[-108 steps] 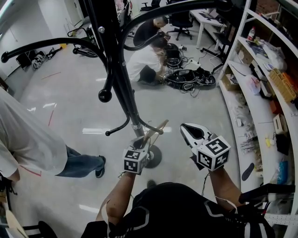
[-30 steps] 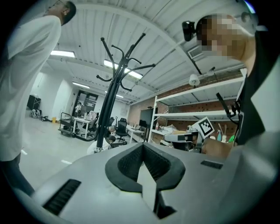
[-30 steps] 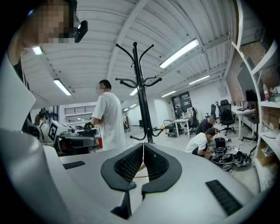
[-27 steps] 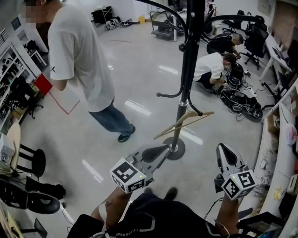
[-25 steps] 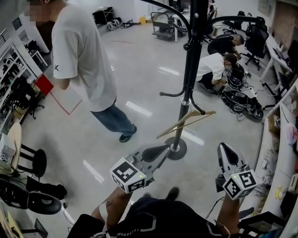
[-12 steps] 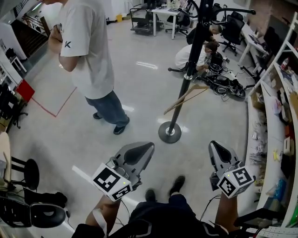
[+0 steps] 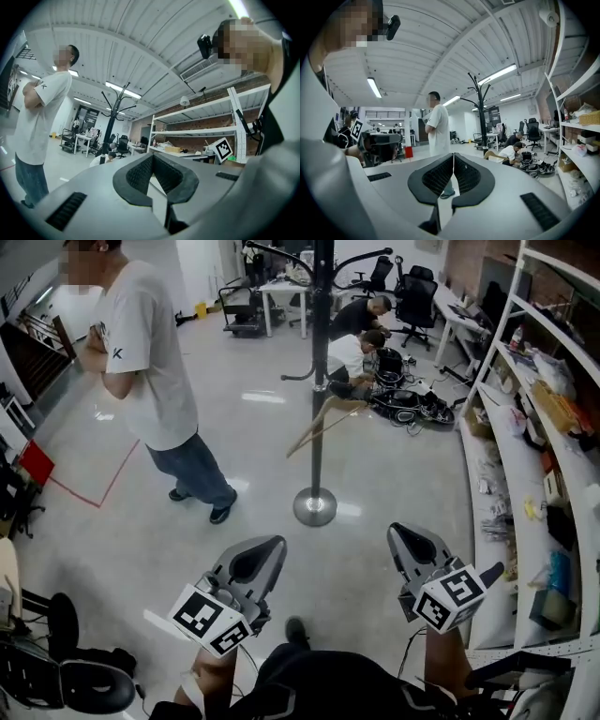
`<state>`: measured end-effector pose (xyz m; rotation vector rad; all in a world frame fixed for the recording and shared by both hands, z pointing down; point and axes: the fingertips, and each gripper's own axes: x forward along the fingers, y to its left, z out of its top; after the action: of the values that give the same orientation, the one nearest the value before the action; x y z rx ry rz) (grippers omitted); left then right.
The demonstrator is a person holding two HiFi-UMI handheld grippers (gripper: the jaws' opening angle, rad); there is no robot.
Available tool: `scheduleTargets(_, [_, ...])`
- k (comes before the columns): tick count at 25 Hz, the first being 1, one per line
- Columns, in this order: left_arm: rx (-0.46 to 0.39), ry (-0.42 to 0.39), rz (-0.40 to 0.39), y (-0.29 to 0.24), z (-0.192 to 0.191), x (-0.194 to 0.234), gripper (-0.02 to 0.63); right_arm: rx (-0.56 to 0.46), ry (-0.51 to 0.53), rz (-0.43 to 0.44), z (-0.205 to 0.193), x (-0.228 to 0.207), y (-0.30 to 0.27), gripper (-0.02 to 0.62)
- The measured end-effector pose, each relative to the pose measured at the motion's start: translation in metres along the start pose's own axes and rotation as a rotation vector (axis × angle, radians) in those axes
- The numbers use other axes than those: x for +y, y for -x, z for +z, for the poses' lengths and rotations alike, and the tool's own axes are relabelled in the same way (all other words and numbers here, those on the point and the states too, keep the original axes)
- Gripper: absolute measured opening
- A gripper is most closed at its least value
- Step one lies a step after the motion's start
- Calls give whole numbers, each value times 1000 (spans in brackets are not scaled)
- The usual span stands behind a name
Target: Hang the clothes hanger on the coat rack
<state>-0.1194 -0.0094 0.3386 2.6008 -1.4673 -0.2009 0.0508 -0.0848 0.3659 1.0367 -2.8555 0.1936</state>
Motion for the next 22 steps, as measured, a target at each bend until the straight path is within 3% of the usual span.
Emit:
scheduleTargets(5, [27, -3, -37, 5, -27, -107, 0, 9, -15, 14, -27, 7, 95, 8])
scheduleTargets(10, [80, 25, 5, 24, -53, -178, 0, 35, -35, 16, -51, 9, 174, 8])
scheduleTargets(22, [93, -13, 58, 115, -62, -241, 0, -6, -6, 59, -50, 82, 231, 8])
